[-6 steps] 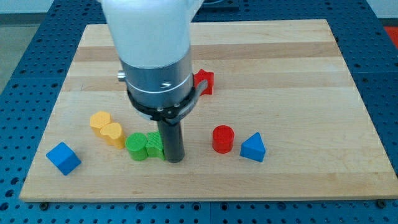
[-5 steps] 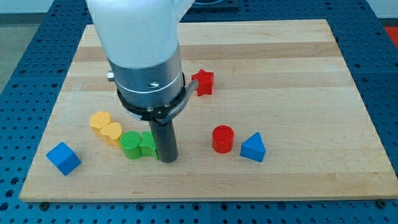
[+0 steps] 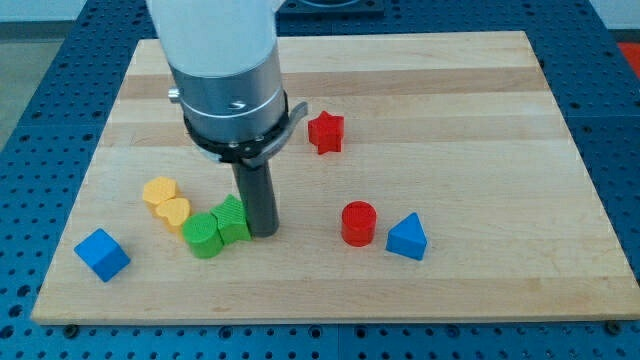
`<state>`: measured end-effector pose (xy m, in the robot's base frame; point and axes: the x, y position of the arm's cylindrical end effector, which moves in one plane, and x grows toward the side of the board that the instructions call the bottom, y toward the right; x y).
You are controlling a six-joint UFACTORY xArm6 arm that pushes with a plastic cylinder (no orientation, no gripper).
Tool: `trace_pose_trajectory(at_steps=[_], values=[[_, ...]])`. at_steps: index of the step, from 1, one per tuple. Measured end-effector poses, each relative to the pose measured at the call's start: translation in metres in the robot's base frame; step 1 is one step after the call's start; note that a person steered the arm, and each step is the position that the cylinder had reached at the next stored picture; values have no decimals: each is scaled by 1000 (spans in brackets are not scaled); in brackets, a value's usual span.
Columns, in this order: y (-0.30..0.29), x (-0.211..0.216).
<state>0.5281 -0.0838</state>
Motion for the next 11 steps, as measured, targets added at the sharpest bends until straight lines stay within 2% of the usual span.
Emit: trace_pose_trajectory(at_steps=[3,5,7,8,9,10,11], values=[[-56,2],[-53,3],[36,-48],[104,-53],[149,-37],[162,-14],[158,-13]])
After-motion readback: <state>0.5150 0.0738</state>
